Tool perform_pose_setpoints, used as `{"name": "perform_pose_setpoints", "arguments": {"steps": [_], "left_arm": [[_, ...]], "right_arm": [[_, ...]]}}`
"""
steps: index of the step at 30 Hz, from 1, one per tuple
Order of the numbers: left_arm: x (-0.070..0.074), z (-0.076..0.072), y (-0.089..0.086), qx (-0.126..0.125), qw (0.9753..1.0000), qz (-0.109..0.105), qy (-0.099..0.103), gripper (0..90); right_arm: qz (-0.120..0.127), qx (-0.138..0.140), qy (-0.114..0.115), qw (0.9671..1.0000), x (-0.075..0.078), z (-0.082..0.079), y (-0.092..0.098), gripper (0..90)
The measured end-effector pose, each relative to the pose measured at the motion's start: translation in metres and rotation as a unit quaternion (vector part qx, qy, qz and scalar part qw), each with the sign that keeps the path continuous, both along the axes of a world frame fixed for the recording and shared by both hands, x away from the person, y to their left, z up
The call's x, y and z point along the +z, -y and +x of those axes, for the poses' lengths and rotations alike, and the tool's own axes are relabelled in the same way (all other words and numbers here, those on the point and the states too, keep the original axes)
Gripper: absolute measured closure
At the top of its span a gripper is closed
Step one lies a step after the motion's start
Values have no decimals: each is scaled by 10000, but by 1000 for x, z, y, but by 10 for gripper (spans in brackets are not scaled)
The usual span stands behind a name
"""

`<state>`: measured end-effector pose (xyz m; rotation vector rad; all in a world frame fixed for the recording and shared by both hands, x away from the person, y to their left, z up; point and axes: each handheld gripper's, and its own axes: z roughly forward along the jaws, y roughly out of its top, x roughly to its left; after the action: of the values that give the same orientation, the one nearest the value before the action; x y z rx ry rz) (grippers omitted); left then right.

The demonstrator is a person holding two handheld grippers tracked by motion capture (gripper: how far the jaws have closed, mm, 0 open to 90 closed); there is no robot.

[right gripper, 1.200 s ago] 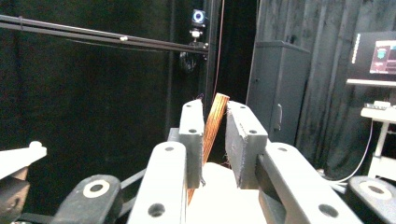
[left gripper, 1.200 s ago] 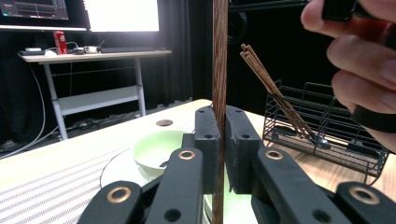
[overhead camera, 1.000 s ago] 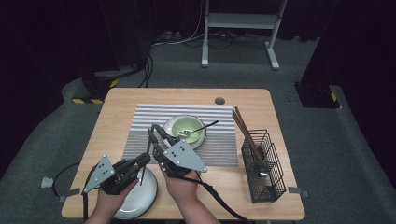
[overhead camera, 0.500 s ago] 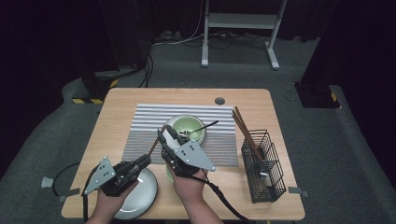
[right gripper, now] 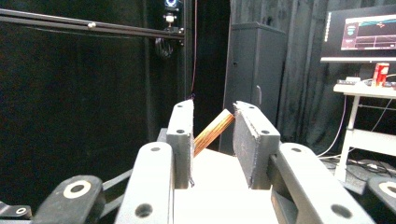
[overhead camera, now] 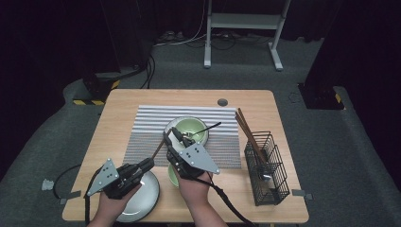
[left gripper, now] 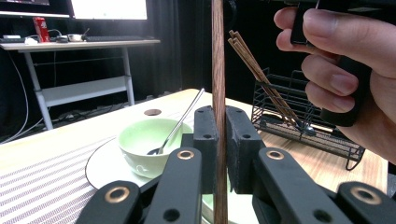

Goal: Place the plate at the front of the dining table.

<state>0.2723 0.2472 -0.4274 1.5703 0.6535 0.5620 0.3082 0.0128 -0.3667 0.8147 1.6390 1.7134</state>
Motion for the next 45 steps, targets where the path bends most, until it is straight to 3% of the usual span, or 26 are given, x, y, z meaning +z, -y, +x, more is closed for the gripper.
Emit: {"name": "perform_pose_setpoints", "arguments": {"steps": [7, 21, 30, 45], "left_arm": [[1, 3, -3, 74, 9998, -80, -172, 836], [3, 10, -3, 236, 9991, -110, -333, 835], [4, 18, -1, 397, 9984, -94, -383, 837], [4, 37, 6, 592, 9963, -140, -615, 836]], "right_arm": [[-53, 4, 58, 10000, 3, -1, 0, 700], [-166, -32, 130, 9998, 6, -10, 10, 676], [-306, -193, 0, 9993, -4, -10, 30, 658], [-588, -476, -343, 9965, -33, -13, 80, 595]]}}
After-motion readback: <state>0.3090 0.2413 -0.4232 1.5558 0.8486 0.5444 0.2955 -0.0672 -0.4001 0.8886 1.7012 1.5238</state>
